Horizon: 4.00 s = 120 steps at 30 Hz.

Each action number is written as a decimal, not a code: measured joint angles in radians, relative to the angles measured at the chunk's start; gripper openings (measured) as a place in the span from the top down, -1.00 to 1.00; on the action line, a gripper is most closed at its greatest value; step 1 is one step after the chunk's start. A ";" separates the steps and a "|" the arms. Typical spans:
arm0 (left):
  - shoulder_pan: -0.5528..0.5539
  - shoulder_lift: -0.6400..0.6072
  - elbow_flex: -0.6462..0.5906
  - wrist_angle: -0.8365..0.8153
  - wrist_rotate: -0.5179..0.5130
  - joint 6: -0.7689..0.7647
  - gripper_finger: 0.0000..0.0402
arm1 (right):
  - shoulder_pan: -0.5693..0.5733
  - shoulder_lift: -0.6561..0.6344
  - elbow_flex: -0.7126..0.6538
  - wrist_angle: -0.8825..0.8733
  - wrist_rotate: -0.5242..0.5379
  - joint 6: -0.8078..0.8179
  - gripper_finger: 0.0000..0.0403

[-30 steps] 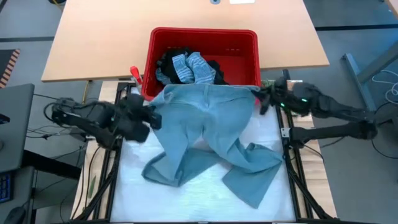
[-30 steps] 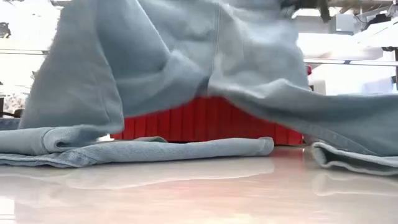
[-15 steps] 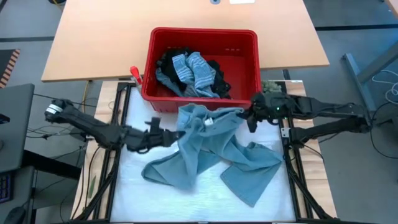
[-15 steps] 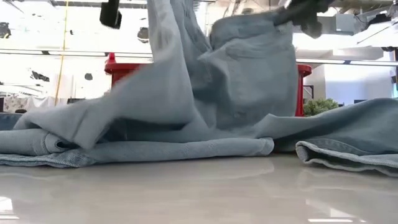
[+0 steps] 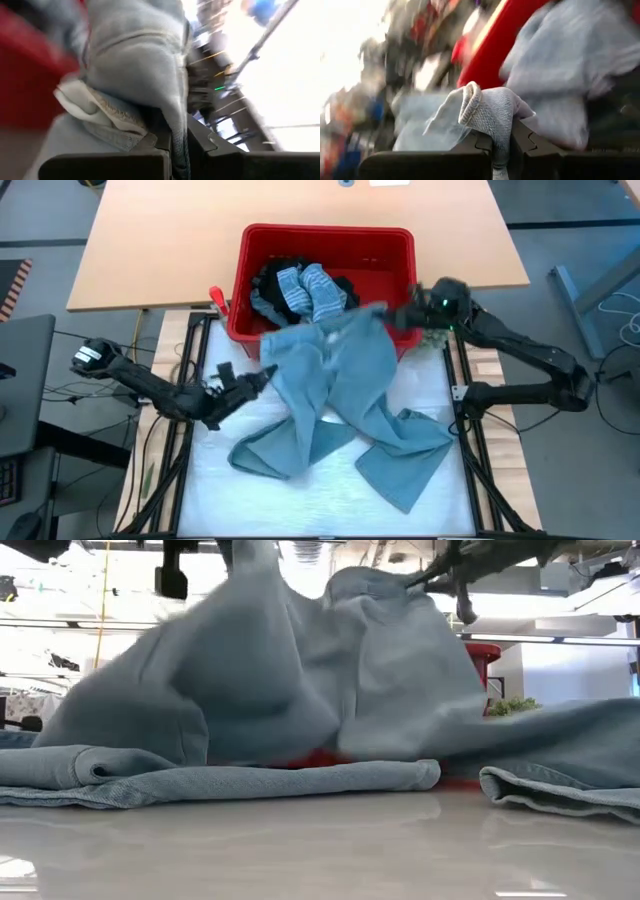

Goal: Fold Laundry from Bin
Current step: Fold the light blue pants

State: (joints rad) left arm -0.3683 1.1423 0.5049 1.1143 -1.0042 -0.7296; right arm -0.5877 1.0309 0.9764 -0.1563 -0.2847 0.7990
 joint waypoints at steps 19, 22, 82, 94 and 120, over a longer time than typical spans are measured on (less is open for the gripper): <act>0.017 -0.110 0.128 0.081 0.317 0.627 0.98 | 0.271 0.004 0.000 0.232 -0.017 0.001 0.78; 0.032 -0.174 0.169 -0.253 0.596 0.554 0.98 | 0.309 0.004 0.000 0.264 -0.336 -0.176 0.78; 0.576 0.416 0.761 -0.650 0.900 0.075 0.98 | 0.101 0.233 0.232 0.276 -0.137 -0.115 0.61; 0.578 0.387 0.763 -0.692 0.867 0.108 0.98 | 0.054 0.206 0.232 0.275 -0.271 -0.180 0.18; 0.578 0.397 0.763 -0.732 0.858 0.098 0.98 | 0.287 0.233 0.232 0.257 0.202 -0.316 -0.38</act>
State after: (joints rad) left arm 0.2092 1.5391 1.2678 0.3818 -0.1459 -0.6318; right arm -0.3004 1.2640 1.2087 0.1005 -0.0830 0.4831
